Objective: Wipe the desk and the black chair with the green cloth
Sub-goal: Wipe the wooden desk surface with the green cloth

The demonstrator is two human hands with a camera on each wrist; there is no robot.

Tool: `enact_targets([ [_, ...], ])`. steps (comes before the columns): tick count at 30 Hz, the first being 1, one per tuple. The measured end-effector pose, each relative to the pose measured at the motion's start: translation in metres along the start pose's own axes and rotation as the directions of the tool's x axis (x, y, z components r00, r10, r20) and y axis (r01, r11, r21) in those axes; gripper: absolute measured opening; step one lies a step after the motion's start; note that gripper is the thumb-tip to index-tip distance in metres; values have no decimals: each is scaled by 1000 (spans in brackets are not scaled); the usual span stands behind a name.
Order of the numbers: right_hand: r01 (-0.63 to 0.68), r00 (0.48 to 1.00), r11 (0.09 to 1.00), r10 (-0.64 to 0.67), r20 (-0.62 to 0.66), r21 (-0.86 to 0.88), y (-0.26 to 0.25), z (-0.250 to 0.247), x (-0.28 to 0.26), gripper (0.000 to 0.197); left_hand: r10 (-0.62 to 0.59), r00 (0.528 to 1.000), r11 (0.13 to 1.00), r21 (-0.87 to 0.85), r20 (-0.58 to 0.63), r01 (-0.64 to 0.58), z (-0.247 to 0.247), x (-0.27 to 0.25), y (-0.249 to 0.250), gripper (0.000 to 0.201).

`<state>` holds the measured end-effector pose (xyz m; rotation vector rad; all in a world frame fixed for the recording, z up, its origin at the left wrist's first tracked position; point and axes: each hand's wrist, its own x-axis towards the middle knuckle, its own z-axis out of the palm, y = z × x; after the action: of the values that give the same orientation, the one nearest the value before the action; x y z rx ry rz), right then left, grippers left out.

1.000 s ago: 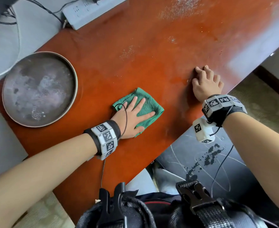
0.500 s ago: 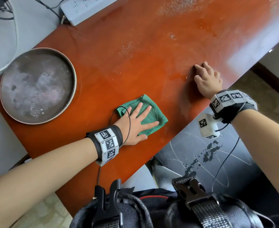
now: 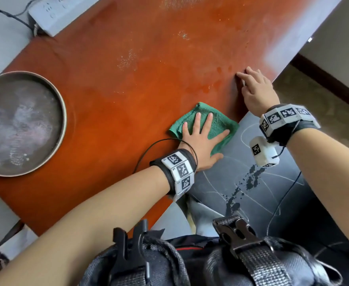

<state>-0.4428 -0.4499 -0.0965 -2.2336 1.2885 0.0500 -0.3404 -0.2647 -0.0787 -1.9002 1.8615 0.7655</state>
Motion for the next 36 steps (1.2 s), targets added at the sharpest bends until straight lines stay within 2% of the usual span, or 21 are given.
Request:
enact_targets([
  [4, 8, 1000, 1000, -8, 27, -25, -1, -4, -1, 50, -126, 991, 982, -145, -47, 118, -27, 29, -4, 63],
  [9, -18, 999, 1000, 19, 50, -25, -3, -8, 0, 49, -212, 977, 949, -246, -35, 197, -57, 51, -36, 57],
  [17, -33, 999, 999, 33, 28, -20, -6, -6, -3, 47, -353, 935, 899, -287, -28, 331, -51, 30, -94, 57],
  [20, -29, 999, 999, 29, 22, -27, -5, -5, -3, 48, -340, 940, 915, -242, -34, 323, -36, 9, -106, 59],
  [25, -53, 998, 998, 53, -22, -34, -11, 0, 0, 43, -247, 969, 959, -148, -21, 241, -1, -32, -112, 62],
  [30, -186, 971, 981, 191, -144, 50, -32, 12, 6, 37, -199, 980, 976, -91, 10, 199, 19, -55, -104, 63],
  [36, -294, 928, 931, 332, -168, 217, -48, 30, 8, 46, -246, 969, 963, -106, 28, 247, 26, -63, -91, 64],
])
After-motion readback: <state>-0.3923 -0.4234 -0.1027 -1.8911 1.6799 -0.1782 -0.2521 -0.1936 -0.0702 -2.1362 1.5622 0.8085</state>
